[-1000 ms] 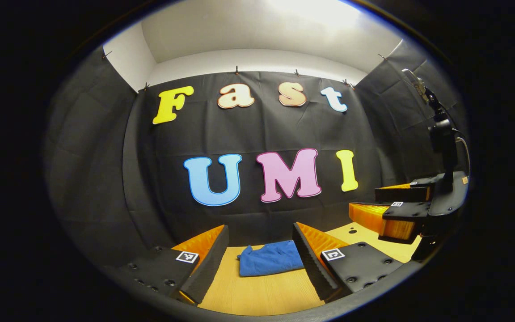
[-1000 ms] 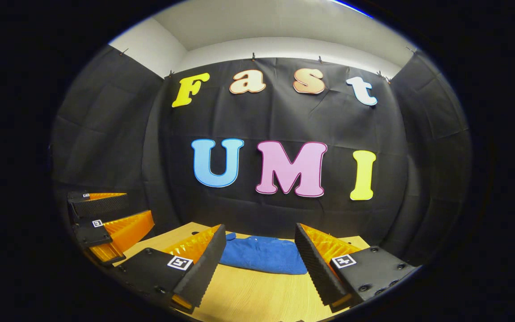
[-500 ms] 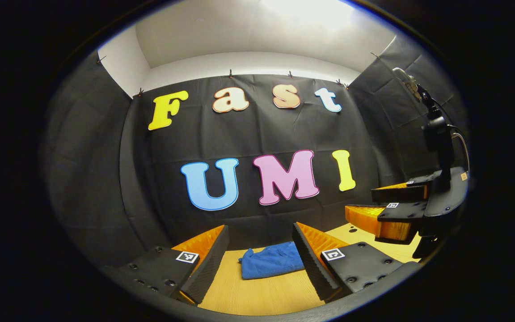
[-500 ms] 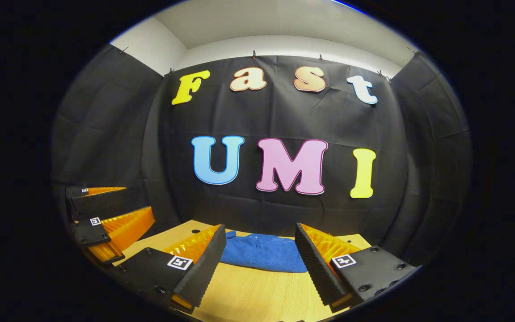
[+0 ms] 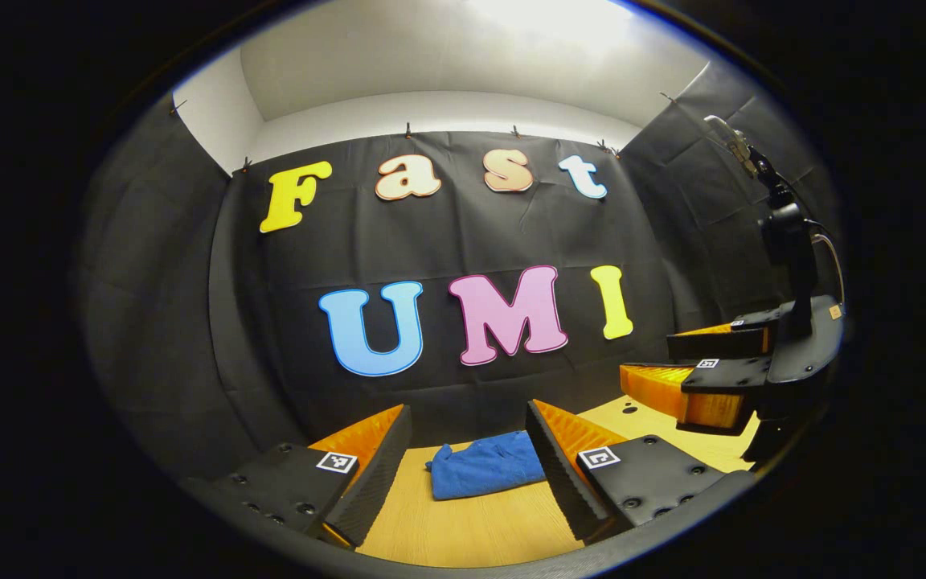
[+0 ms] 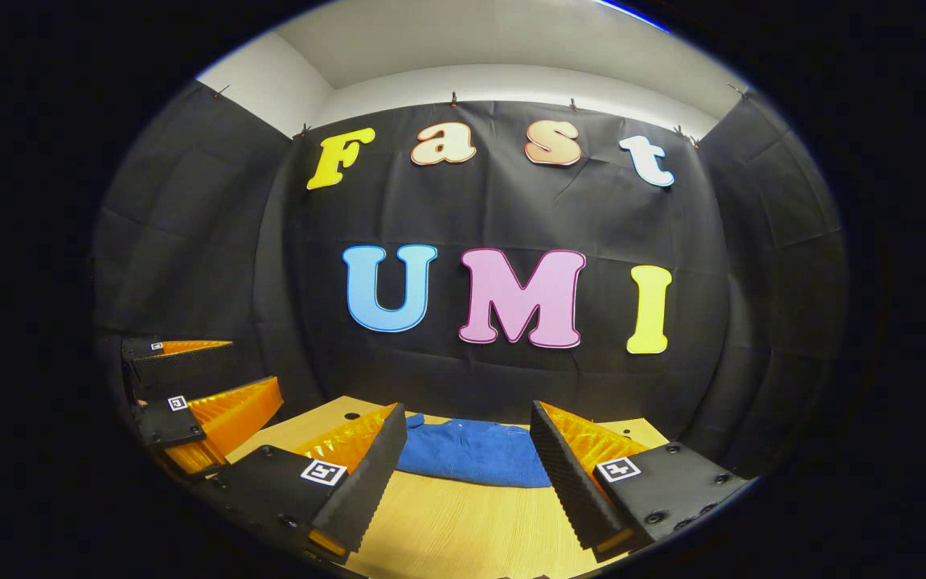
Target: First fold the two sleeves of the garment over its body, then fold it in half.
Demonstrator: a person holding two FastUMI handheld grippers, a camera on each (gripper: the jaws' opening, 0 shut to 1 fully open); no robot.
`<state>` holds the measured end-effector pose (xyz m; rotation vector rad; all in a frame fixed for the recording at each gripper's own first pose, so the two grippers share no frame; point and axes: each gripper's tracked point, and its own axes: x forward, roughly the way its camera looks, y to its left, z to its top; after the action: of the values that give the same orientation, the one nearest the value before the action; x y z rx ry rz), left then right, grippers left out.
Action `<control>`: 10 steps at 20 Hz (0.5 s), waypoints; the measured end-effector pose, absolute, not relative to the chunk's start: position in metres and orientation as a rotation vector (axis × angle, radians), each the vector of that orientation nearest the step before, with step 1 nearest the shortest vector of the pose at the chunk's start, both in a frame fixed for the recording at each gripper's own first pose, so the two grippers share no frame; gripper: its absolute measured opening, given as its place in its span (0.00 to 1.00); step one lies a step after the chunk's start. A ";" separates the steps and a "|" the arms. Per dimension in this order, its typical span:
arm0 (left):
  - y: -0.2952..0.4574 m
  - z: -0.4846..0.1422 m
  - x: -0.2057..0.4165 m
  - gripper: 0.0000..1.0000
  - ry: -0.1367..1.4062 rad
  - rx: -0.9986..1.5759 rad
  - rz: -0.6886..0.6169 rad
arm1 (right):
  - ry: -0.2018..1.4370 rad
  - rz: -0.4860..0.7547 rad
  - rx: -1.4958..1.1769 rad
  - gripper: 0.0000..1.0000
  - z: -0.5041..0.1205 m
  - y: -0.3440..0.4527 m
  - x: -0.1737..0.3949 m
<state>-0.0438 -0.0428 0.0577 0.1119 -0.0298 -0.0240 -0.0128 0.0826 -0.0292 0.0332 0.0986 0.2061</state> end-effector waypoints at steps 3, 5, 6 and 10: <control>-0.042 0.058 -0.042 0.86 -0.028 0.113 -0.027 | 0.099 0.203 0.033 0.96 -0.030 0.082 -0.013; -0.041 0.059 -0.042 0.86 -0.028 0.114 -0.027 | 0.099 0.201 0.035 0.97 -0.029 0.081 -0.012; -0.040 0.059 -0.043 0.82 -0.029 0.115 -0.026 | 0.101 0.201 0.035 0.97 -0.030 0.082 -0.012; -0.038 0.059 -0.044 0.86 -0.029 0.120 -0.020 | 0.101 0.205 0.031 0.97 -0.029 0.084 -0.010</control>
<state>-0.0439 -0.0381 0.0587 0.1201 -0.0291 -0.0202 -0.0097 0.0836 -0.0294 0.0309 0.1009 0.2050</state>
